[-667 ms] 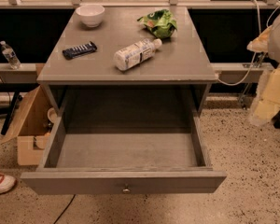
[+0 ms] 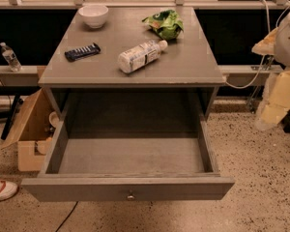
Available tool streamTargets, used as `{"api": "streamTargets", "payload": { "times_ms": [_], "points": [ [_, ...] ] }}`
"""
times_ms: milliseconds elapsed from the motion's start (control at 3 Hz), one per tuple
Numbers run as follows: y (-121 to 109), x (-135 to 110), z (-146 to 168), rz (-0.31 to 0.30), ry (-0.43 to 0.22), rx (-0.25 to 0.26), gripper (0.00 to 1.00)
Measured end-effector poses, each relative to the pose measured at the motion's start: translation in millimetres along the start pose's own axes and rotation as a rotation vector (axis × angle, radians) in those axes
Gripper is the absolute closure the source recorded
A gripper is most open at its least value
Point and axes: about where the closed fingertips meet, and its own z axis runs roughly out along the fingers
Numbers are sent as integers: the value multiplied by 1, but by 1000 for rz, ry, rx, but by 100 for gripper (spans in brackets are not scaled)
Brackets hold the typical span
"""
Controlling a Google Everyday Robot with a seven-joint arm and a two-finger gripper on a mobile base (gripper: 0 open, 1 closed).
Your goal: Place blue plastic bottle into top drawer
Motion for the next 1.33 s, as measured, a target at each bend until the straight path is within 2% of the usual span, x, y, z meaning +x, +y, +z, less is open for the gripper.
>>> {"api": "streamTargets", "payload": {
  "times_ms": [333,667,1000,1333],
  "points": [
    [-29,-47,26,-118,-117,4,0],
    [-70,-101,67,-203,-258,3,0],
    [-71,-106,68,-216,-258,4,0],
    [-77,-118,77,-255,-262,3,0]
  ]
}}
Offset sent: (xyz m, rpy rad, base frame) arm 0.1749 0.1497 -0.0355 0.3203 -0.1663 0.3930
